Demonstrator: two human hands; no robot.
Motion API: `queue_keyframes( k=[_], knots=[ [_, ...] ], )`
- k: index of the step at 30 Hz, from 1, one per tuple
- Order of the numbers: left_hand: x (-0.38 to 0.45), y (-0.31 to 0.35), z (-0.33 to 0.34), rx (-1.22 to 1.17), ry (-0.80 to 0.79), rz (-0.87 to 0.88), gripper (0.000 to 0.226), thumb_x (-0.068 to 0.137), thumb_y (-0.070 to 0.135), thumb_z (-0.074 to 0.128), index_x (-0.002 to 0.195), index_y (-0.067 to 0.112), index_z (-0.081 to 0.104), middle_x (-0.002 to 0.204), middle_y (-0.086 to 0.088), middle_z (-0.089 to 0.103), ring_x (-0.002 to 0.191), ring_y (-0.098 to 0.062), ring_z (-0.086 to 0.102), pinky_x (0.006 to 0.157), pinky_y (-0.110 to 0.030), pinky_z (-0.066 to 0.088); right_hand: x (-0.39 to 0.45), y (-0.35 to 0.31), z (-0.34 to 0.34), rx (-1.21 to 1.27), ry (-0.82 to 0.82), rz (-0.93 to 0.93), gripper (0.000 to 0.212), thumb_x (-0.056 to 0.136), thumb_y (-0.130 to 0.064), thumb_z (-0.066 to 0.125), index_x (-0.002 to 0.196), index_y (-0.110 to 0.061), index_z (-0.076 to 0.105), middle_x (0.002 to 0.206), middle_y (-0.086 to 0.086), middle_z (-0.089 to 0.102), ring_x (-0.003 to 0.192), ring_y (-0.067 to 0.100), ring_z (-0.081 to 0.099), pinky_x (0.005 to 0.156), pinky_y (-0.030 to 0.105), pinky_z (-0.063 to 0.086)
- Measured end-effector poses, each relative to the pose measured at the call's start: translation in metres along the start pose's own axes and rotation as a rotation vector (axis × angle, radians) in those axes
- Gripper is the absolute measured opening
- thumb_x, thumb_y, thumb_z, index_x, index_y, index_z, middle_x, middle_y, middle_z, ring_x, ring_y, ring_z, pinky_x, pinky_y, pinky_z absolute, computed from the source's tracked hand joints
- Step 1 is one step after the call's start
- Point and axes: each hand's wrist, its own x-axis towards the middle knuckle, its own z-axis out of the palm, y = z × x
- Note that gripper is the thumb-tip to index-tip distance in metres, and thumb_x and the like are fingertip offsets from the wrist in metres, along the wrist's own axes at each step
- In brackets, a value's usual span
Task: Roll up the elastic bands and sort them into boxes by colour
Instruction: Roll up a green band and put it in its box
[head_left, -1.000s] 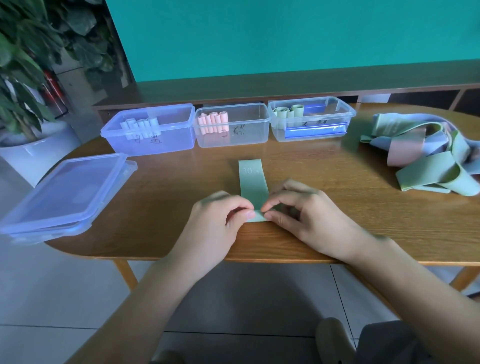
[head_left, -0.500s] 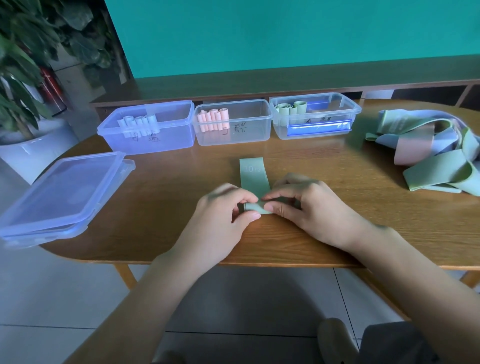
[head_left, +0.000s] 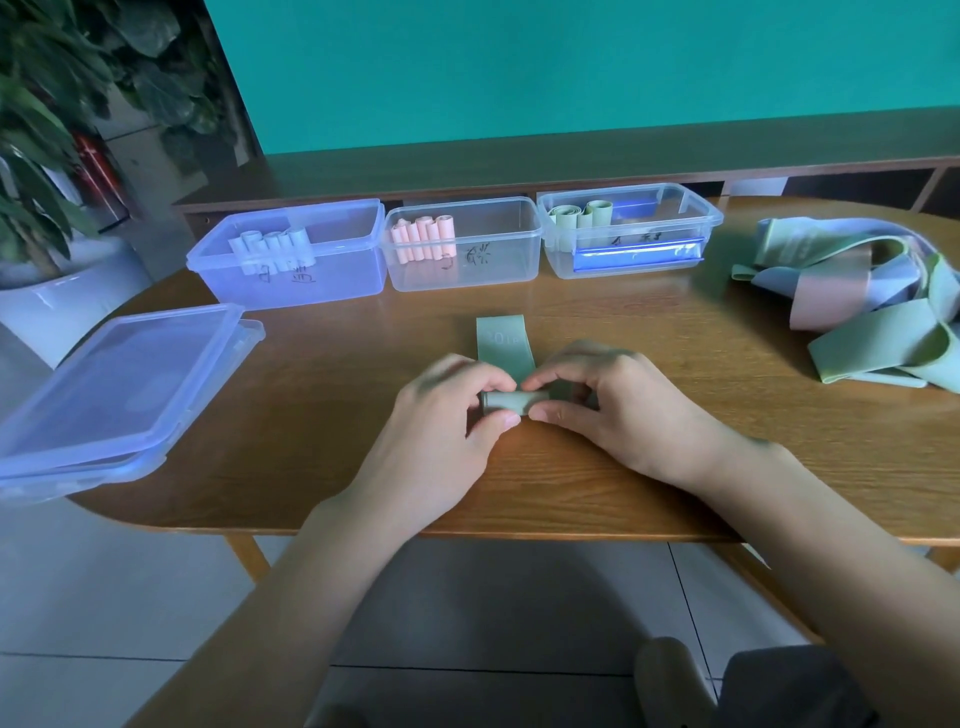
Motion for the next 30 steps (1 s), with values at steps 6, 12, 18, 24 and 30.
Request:
queue_keyframes(
  k=[6,12,18,24,30],
  knots=[
    [0.002,0.001,0.0,-0.001,-0.018,-0.024,0.021,0.091,0.027,0.072,0.111,0.031,0.067,0.098,0.024,0.055,0.092,0.012,0.052,0.072,0.002,0.037,0.001,0.003,0.0,-0.02,-0.032,0.017,0.028,0.089,-0.03,0.076,0.116,-0.027,0.071,0.109,-0.016,0.062,0.09,0.003,0.058,0.077,0.011,0.04],
    [-0.009,0.005,-0.005,-0.053,-0.008,-0.043,0.018,0.09,0.026,0.073,0.107,0.031,0.07,0.089,0.03,0.055,0.095,0.011,0.052,0.073,0.002,0.037,-0.01,-0.003,0.0,0.03,-0.019,-0.004,0.026,0.089,-0.032,0.076,0.114,-0.027,0.072,0.11,-0.014,0.065,0.1,0.008,0.062,0.089,0.025,0.048],
    [-0.035,0.01,-0.007,-0.041,-0.008,-0.058,0.015,0.09,0.035,0.071,0.103,0.038,0.064,0.09,0.029,0.055,0.099,0.008,0.052,0.07,-0.007,0.046,-0.028,-0.015,-0.004,0.092,-0.07,0.028,0.028,0.087,-0.043,0.076,0.113,-0.038,0.068,0.103,-0.023,0.063,0.076,0.015,0.06,0.072,0.027,0.05],
    [-0.033,0.009,-0.005,-0.002,0.012,-0.048,0.014,0.092,0.036,0.068,0.106,0.033,0.067,0.1,0.02,0.06,0.091,0.005,0.055,0.071,-0.005,0.043,-0.028,-0.019,-0.002,0.035,-0.015,-0.032,0.019,0.091,-0.035,0.074,0.109,-0.031,0.07,0.107,-0.021,0.055,0.079,0.011,0.059,0.074,0.015,0.042],
    [-0.024,0.002,-0.004,0.014,0.052,-0.011,0.02,0.094,0.035,0.066,0.108,0.023,0.074,0.104,0.012,0.061,0.086,-0.002,0.054,0.074,-0.003,0.04,-0.021,-0.02,0.0,0.013,-0.006,-0.079,0.016,0.093,-0.03,0.072,0.108,-0.028,0.071,0.112,-0.017,0.062,0.096,0.009,0.062,0.082,0.024,0.049]
  ],
)
